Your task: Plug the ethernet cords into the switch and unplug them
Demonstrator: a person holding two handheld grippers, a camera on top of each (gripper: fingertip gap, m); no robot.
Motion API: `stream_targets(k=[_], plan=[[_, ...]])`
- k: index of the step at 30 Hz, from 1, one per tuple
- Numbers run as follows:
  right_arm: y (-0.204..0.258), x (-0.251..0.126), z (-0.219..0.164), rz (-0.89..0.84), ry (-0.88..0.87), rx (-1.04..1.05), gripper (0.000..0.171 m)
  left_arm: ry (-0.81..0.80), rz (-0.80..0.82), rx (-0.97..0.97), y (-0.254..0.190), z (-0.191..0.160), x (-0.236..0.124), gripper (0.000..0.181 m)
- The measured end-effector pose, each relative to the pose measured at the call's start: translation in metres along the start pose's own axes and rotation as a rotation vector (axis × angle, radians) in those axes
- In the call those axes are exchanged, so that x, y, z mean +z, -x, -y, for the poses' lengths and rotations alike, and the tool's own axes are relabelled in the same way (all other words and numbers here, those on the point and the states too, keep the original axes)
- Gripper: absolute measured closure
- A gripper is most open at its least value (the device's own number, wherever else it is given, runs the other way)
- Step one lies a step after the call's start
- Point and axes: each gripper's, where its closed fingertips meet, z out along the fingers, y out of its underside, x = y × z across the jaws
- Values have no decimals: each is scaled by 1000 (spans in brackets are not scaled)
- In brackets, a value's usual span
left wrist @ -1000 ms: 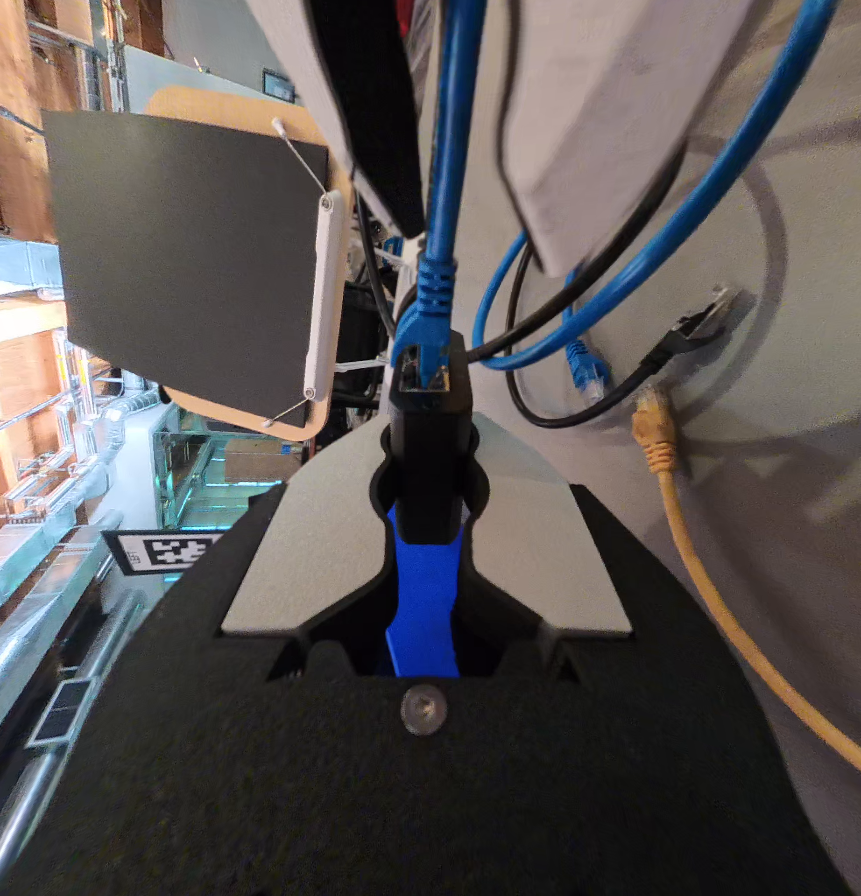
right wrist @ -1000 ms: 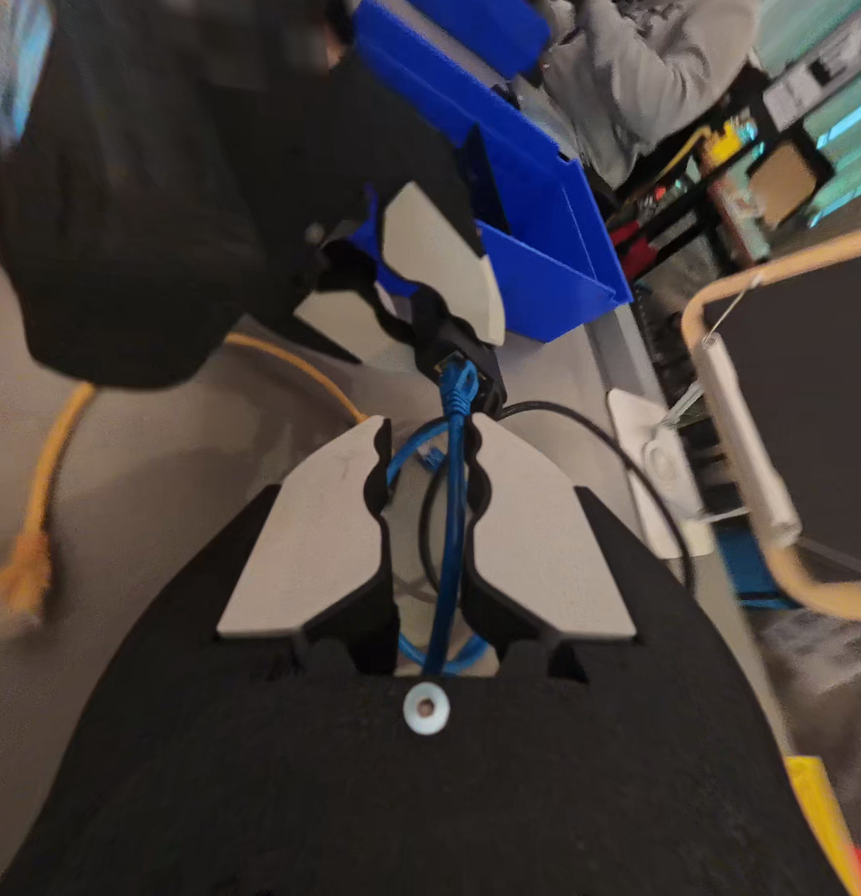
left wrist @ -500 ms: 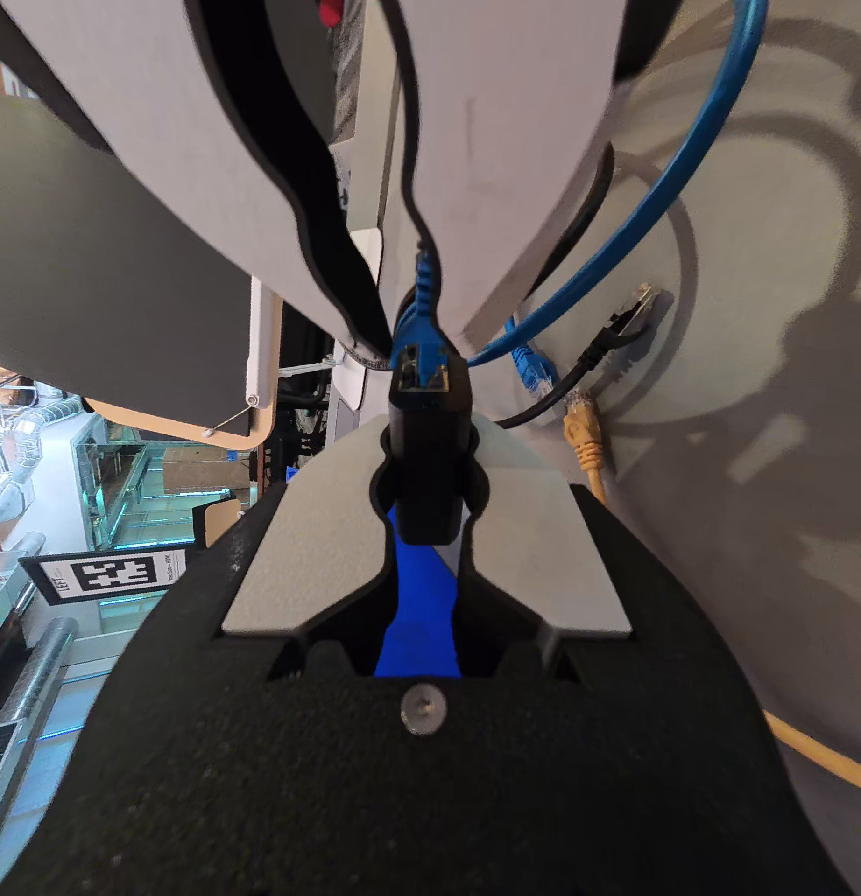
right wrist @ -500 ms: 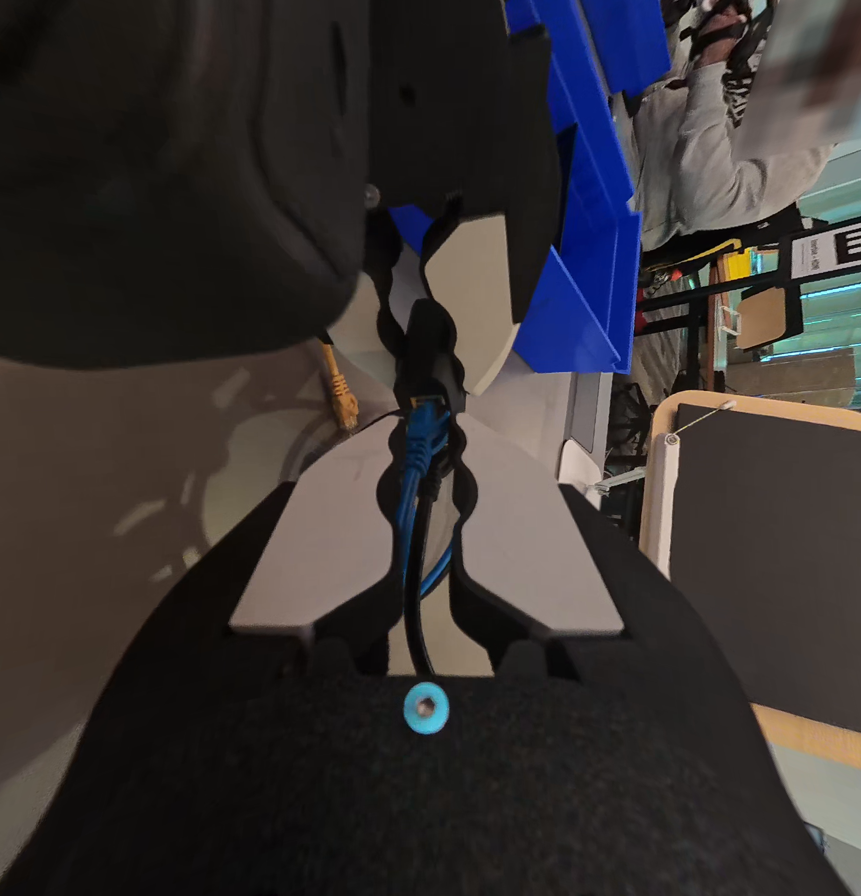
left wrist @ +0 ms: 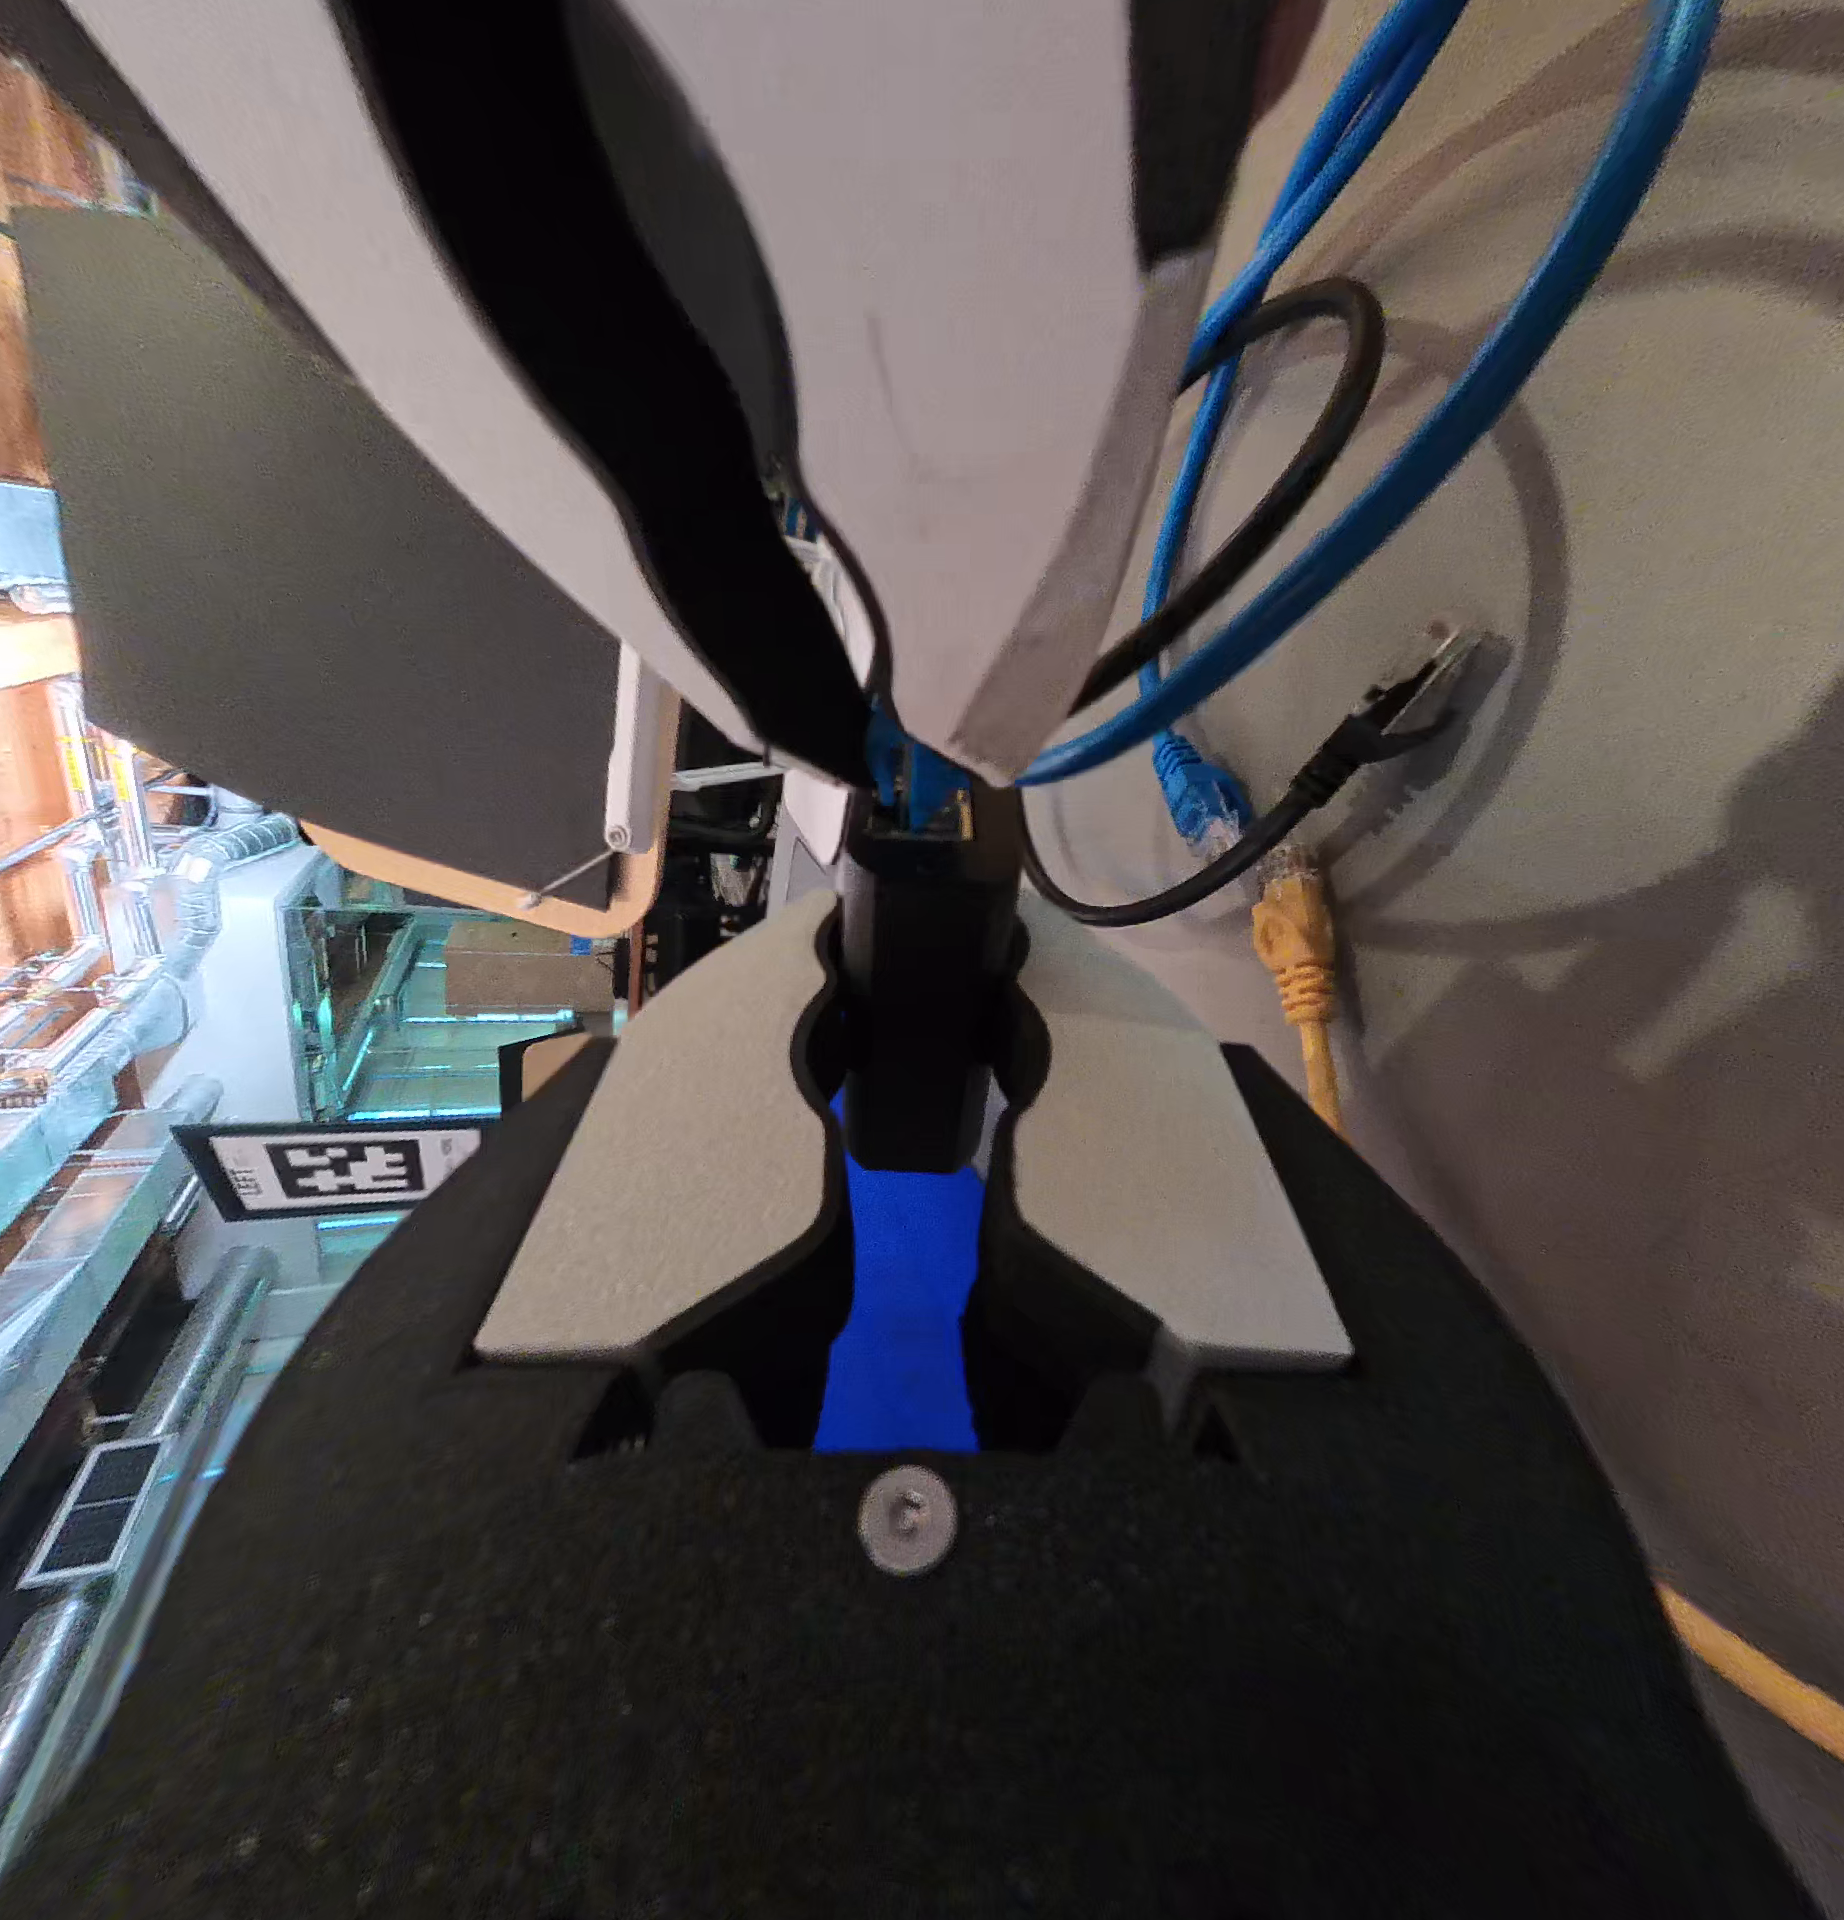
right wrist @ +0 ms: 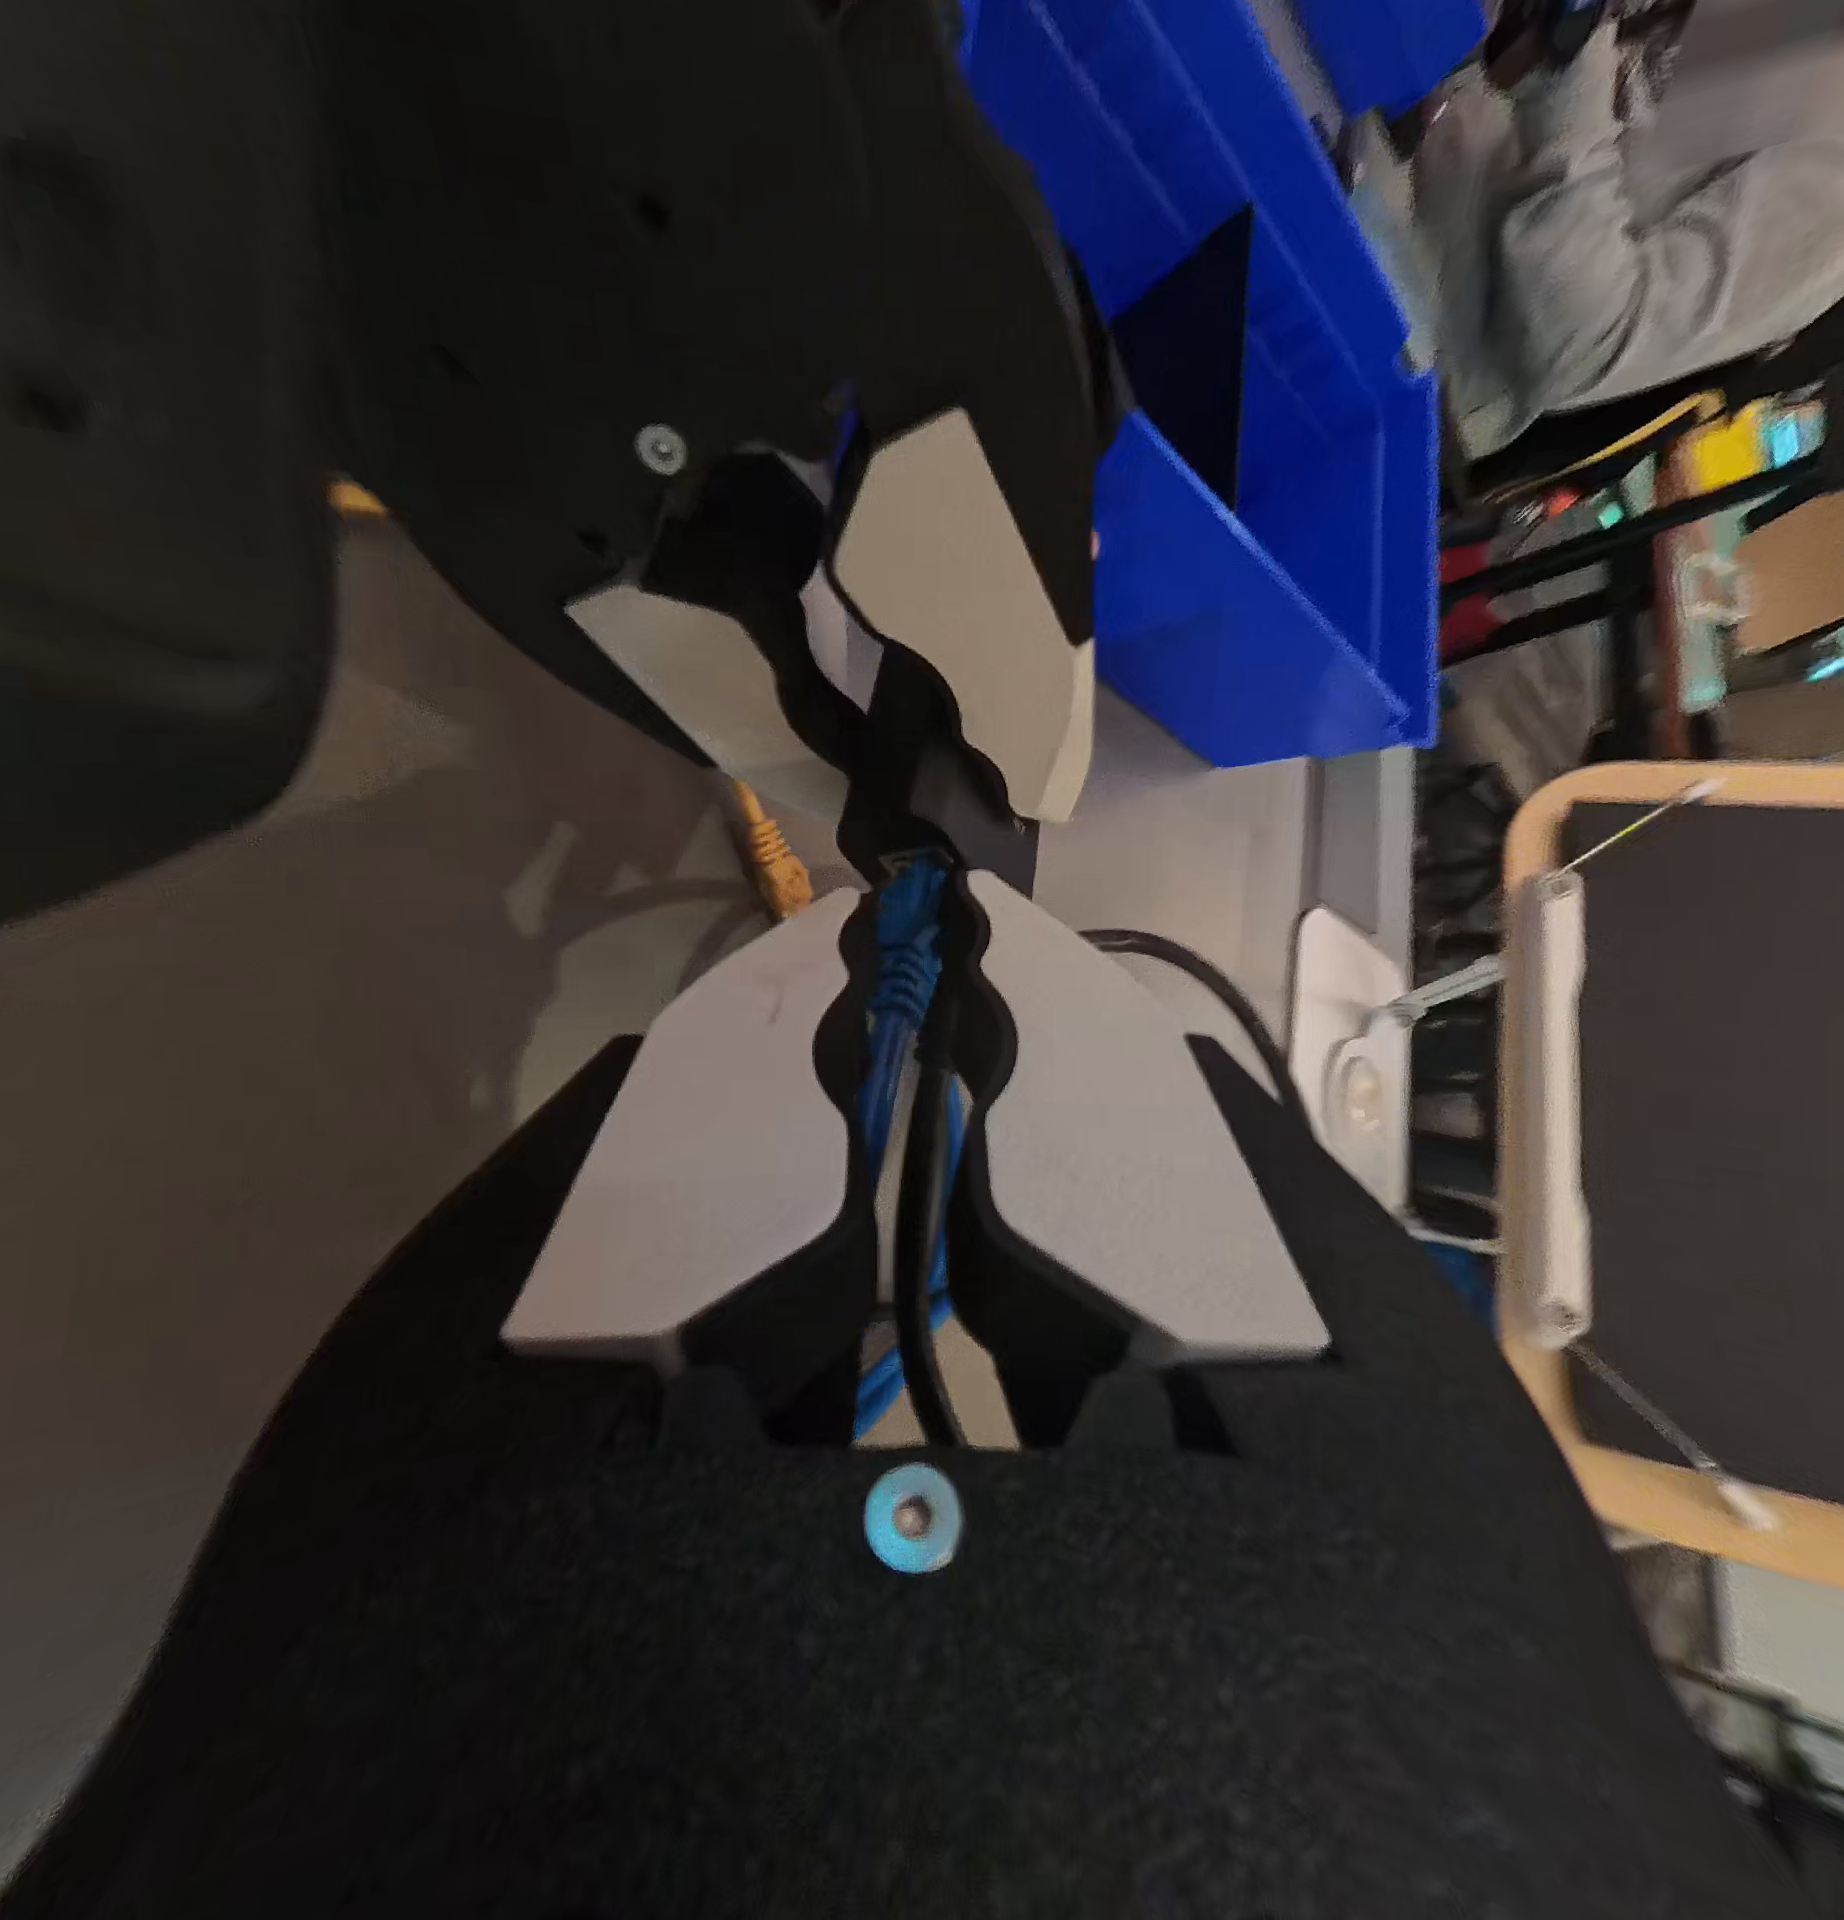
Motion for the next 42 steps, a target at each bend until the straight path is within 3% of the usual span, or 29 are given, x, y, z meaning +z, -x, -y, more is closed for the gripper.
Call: stream_targets(k=[5,8,11,14,22,30,32,42], plan=[[0,7,-6,-17,39,94,158,12,-8,17,-6,-3,10,158],[-4,-4,0,18,-29,318,156,13,58,45,4,-6,9,158],[-6,-15,-11,29,-11,592,144,7,91,43,11,-10,7,158],[2,-18,-5,77,-90,760,153,-5,130,79,12,-6,5,157],[7,-13,-17,11,-53,943,155,23,147,65,14,-3,3,157],[-4,-16,-5,-12,-241,1028,158,3,162,100,13,1,1,158],[-1,-15,-1,25,-274,1049,171,13,164,109,11,3,1,157],[3,-16,-14,-11,-153,971,155,16,132,75,9,0,4,157]])
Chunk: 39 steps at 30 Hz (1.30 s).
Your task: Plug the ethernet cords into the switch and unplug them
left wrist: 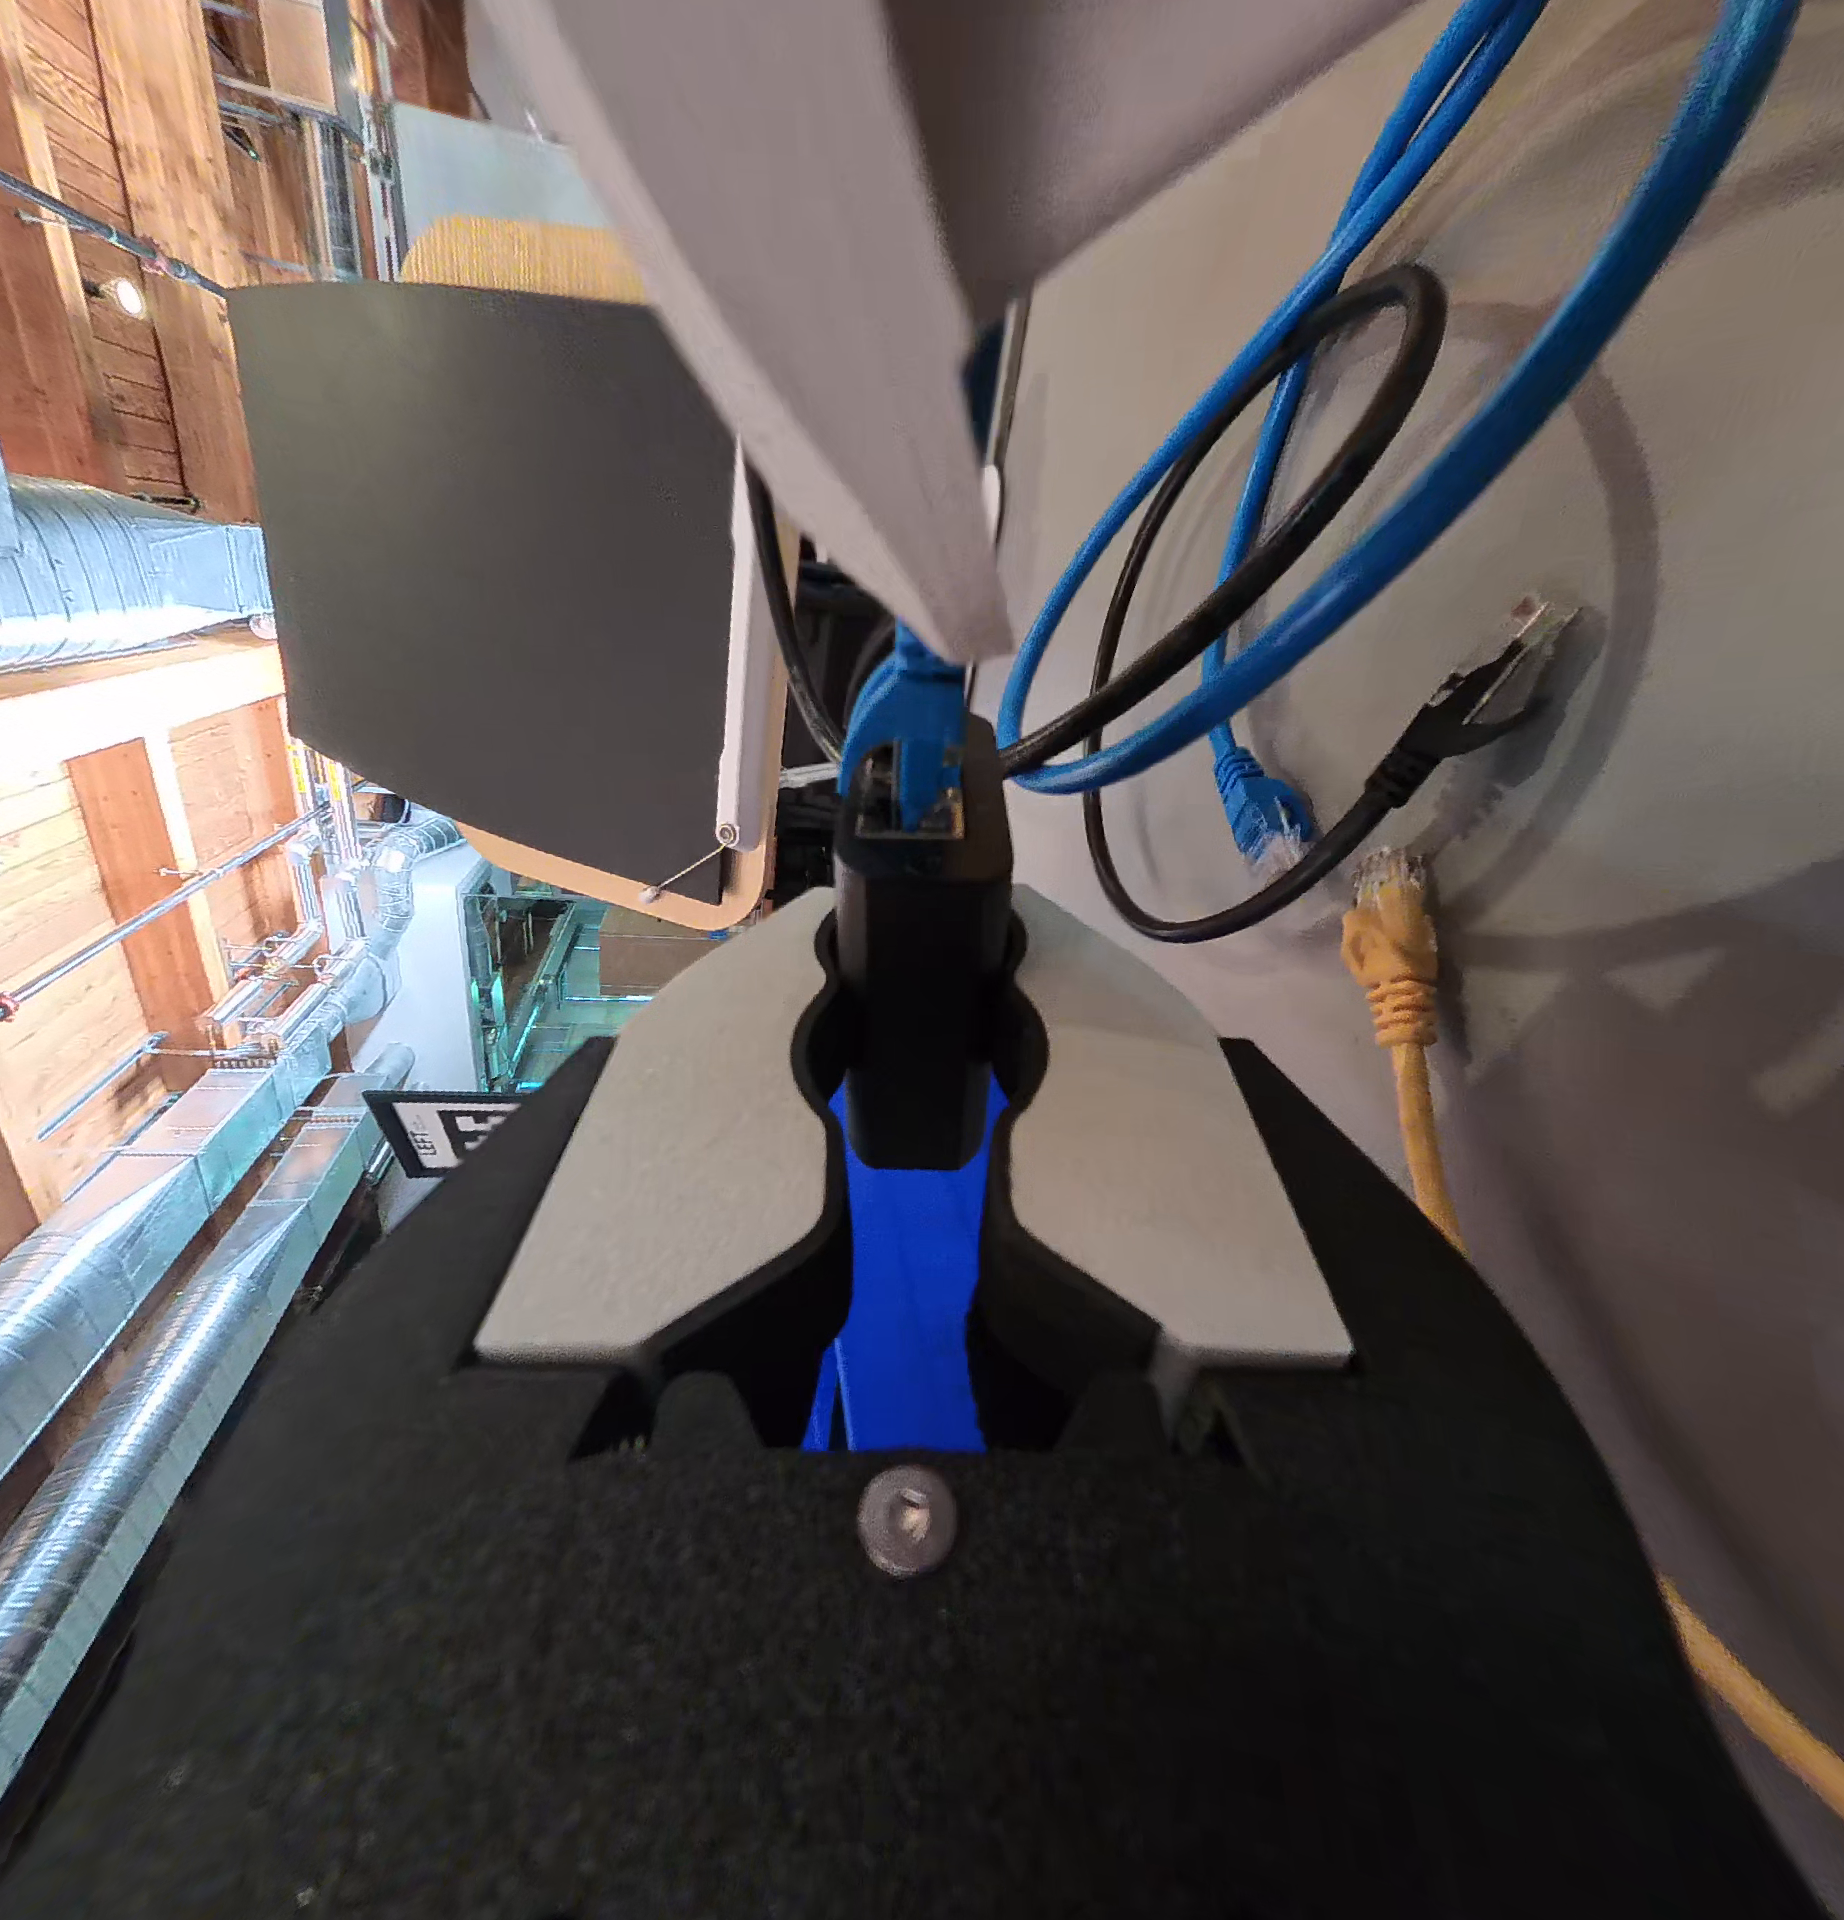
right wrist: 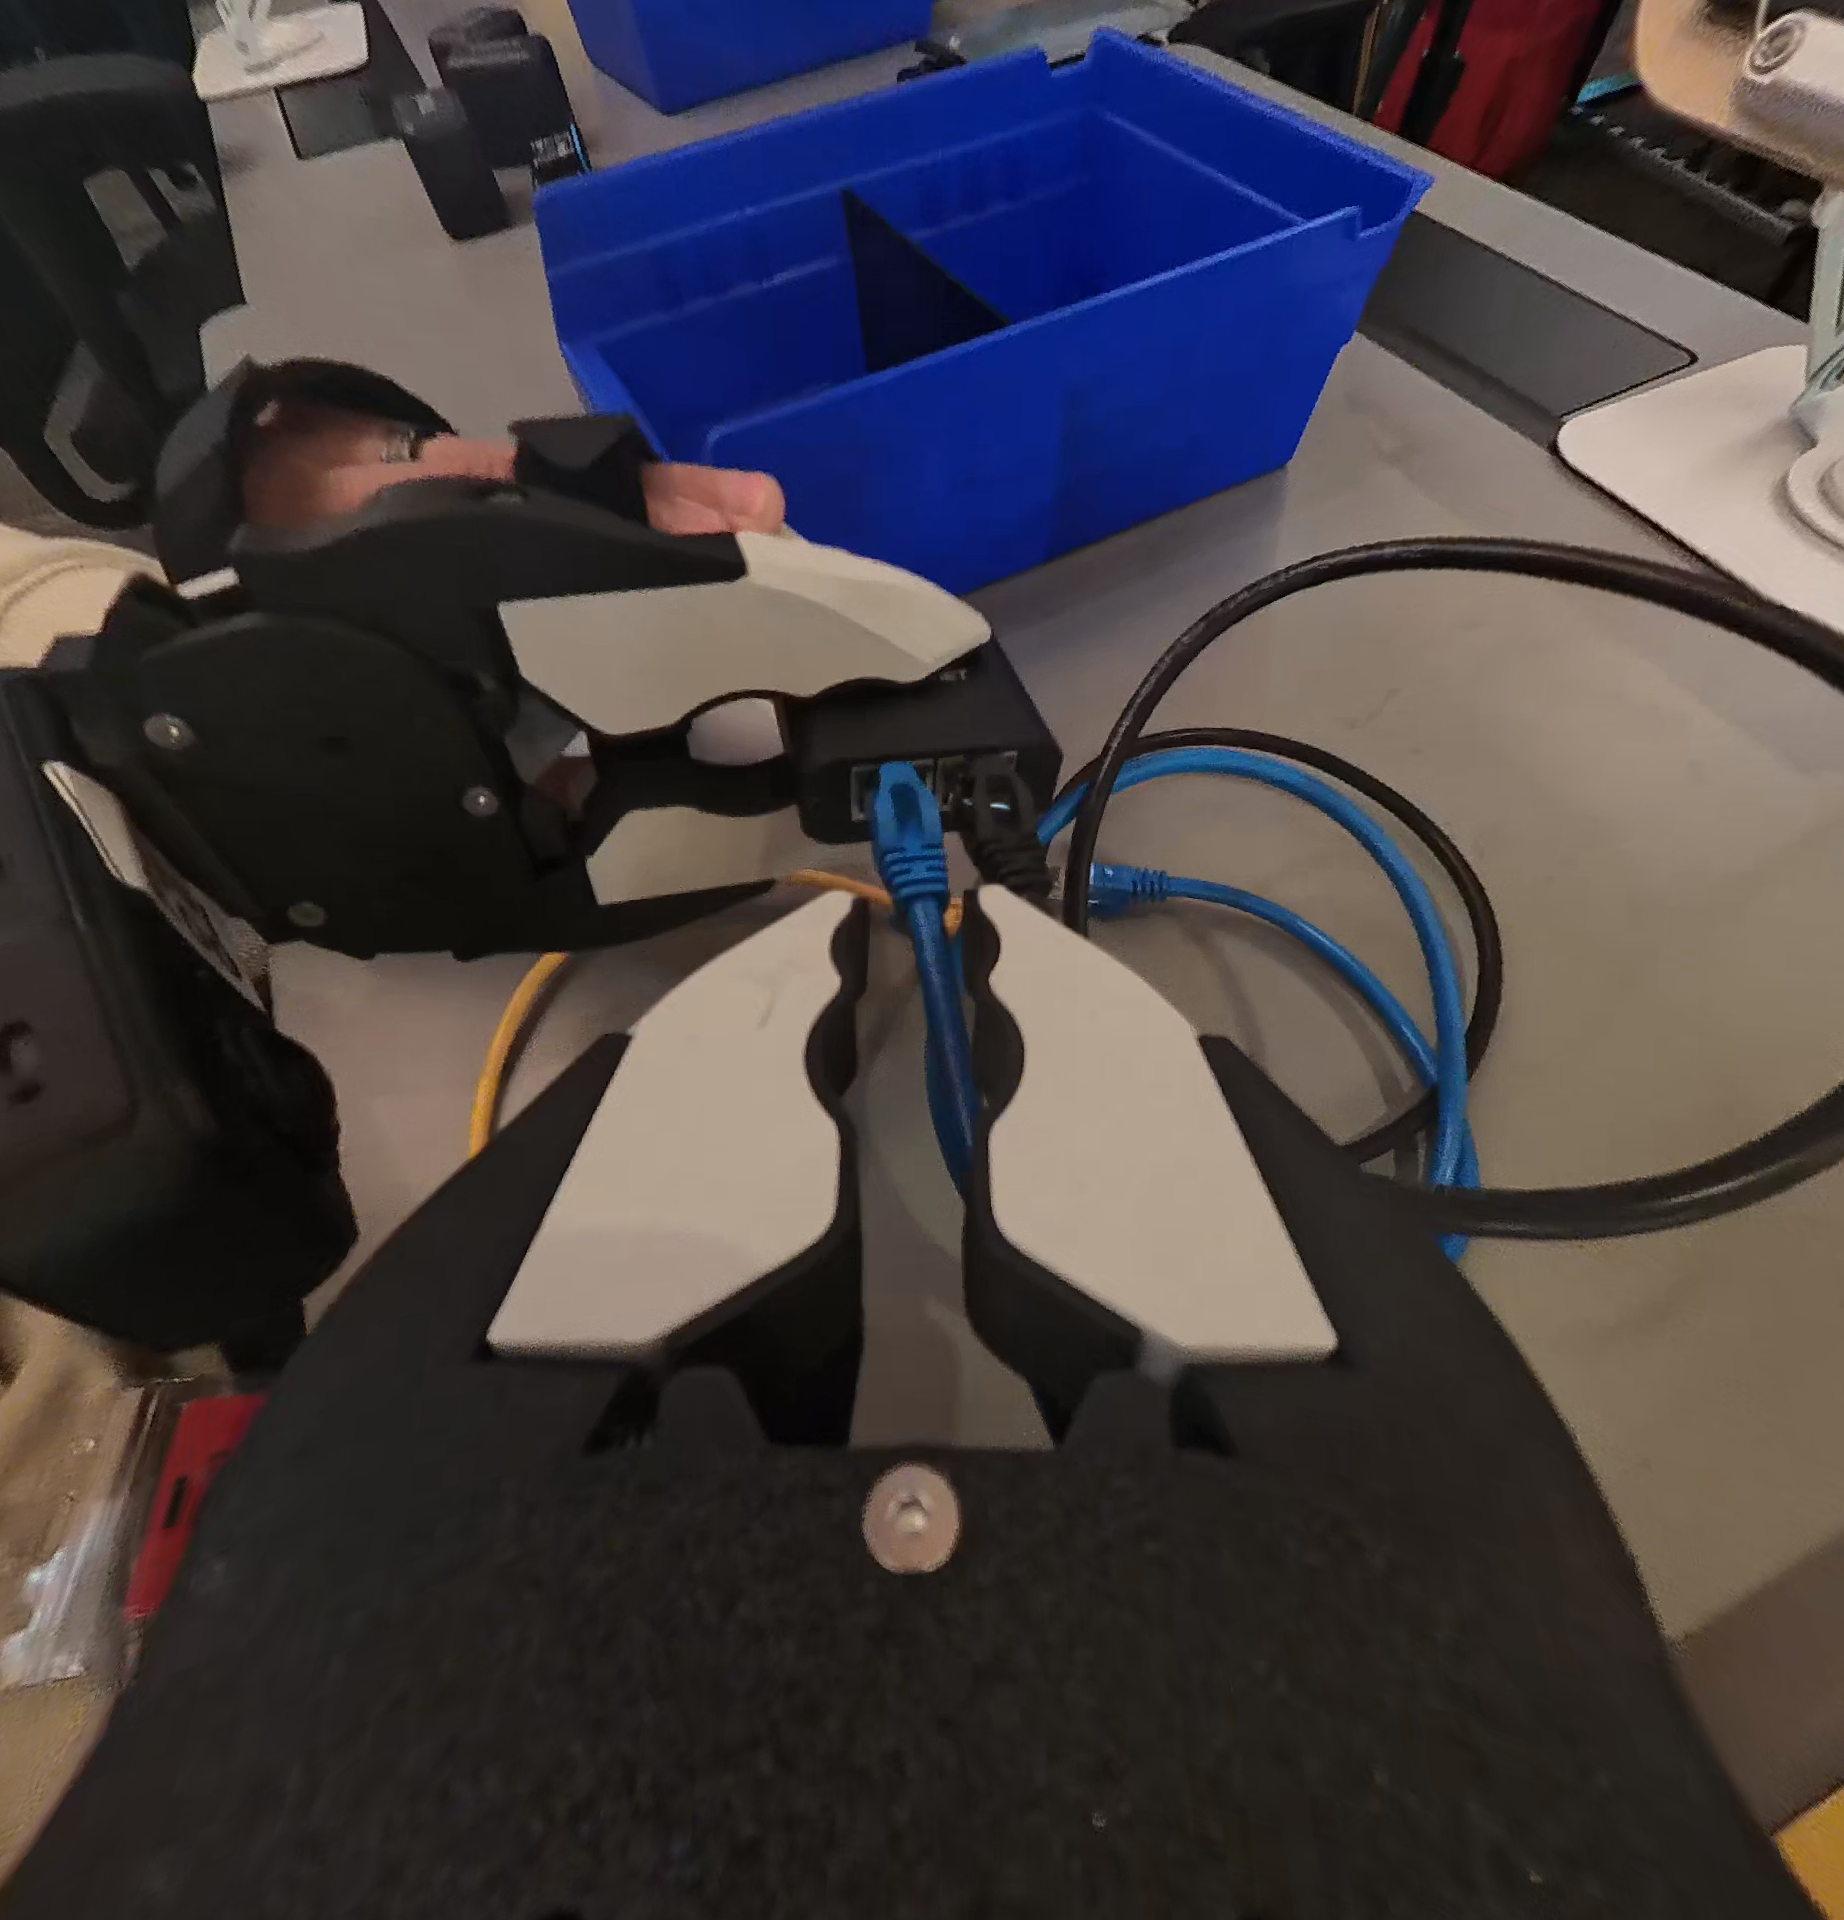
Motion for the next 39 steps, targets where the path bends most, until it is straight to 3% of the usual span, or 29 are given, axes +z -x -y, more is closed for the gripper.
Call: stream_targets(k=[24,27,31,36,39], plan=[[11,-14,-6,89,15,48,161,-109,-23,48,-1,15,-8,156],[13,-13,-7,7,25,-179,161,-112,-89,21,-8,14,-10,157],[18,-12,-8,-77,70,-634,137,-98,-272,-125,-17,12,-14,157],[11,-18,5,-142,97,-956,142,-55,-361,-135,-26,6,-16,157],[16,-17,4,-65,155,-972,141,-49,-360,-104,-31,7,-17,157]])
